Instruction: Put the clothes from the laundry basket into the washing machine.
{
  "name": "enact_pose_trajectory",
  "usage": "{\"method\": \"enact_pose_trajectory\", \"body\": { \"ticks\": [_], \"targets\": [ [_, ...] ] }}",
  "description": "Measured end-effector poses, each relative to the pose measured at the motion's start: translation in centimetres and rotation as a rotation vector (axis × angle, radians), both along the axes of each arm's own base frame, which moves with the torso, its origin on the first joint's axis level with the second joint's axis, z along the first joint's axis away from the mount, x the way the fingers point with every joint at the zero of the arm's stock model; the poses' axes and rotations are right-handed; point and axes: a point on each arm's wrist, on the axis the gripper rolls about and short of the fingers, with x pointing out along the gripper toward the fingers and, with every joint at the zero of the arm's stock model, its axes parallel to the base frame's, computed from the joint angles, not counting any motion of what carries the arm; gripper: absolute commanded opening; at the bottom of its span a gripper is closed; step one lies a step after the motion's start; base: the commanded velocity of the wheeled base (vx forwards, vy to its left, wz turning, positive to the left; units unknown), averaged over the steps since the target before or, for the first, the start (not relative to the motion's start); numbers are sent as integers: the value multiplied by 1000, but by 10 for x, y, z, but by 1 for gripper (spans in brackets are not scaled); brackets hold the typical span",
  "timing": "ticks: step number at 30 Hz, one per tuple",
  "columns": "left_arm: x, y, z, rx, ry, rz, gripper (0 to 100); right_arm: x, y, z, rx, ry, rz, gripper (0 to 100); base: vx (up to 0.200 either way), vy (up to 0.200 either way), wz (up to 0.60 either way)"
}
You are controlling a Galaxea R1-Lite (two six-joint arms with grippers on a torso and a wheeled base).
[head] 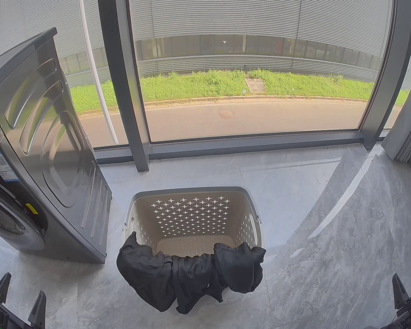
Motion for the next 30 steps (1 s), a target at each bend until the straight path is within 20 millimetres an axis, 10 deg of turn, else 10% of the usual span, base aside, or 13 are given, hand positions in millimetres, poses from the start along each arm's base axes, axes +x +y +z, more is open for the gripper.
{"method": "enact_pose_trajectory", "body": {
  "ticks": [30],
  "targets": [
    [0, 0, 0, 0, 0, -2, 100, 0, 0, 0, 0, 0, 0, 100, 67, 0, 0]
  ]
}}
